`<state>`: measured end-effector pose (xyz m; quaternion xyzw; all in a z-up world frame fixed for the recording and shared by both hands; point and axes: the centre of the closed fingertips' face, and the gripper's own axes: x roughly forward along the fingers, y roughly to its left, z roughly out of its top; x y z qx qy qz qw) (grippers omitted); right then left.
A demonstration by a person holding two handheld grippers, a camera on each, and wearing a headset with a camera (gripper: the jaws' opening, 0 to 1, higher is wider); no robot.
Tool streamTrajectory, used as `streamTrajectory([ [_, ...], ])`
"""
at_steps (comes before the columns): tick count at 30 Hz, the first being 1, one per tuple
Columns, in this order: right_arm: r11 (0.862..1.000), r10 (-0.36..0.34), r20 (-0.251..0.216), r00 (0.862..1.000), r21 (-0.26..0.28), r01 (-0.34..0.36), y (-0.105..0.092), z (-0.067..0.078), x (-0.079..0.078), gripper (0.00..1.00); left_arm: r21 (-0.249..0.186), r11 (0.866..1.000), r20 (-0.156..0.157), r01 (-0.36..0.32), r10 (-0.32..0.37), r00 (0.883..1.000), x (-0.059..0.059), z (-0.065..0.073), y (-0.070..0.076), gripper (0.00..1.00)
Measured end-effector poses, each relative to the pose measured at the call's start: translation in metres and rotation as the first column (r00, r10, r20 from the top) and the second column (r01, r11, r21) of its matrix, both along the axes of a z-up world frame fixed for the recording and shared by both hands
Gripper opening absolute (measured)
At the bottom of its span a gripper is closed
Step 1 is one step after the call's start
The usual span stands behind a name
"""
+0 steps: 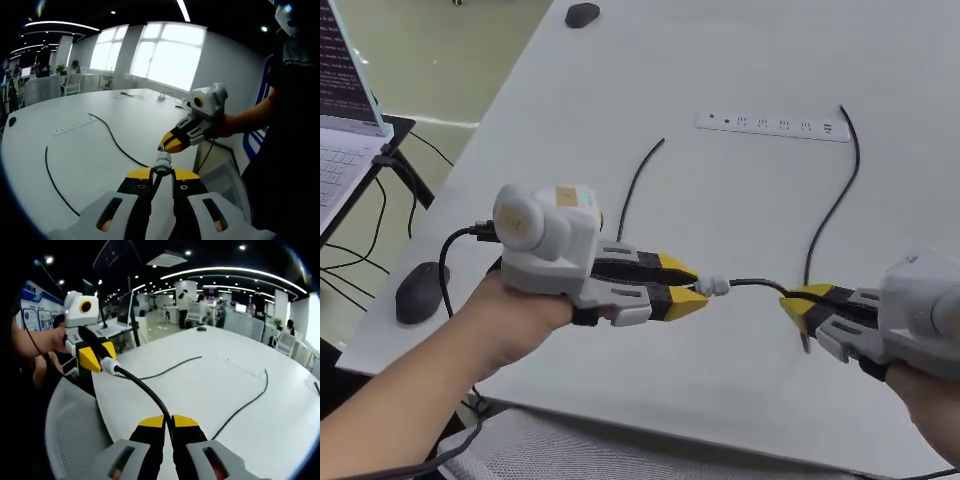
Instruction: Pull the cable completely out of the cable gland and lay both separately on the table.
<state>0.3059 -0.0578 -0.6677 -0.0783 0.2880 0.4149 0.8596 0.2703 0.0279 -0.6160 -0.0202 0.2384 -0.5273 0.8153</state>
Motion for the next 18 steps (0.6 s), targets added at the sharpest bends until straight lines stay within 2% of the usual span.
streamTrajectory([
  [3, 0.998, -0.053, -0.041, 0.998, 0.018, 0.054, -0.008, -0.007, 0.001, 0.0, -0.009, 1.0, -0.003, 0.001, -0.001, 1.0, -0.002, 0.001, -0.001, 0.14],
  [7, 0.991, -0.123, -0.101, 0.987, 0.044, 0.128, -0.021, -0.02, 0.004, 0.0, -0.016, 1.0, -0.009, 0.006, -0.006, 1.0, -0.004, 0.001, -0.003, 0.14],
  [12, 0.973, -0.214, -0.173, 0.961, 0.048, 0.225, -0.034, -0.035, 0.003, 0.0, -0.021, 1.0, -0.017, 0.011, -0.011, 1.0, -0.008, 0.0, -0.006, 0.14],
  [15, 0.963, -0.255, -0.182, 0.95, 0.04, 0.267, -0.041, -0.039, 0.003, 0.0, -0.021, 1.0, -0.022, 0.016, -0.016, 1.0, -0.01, -0.002, -0.008, 0.14],
  [18, 0.962, -0.257, -0.191, 0.947, 0.045, 0.271, -0.039, -0.038, 0.0, 0.0, -0.009, 1.0, -0.026, 0.019, -0.019, 0.999, -0.013, -0.006, -0.01, 0.14],
])
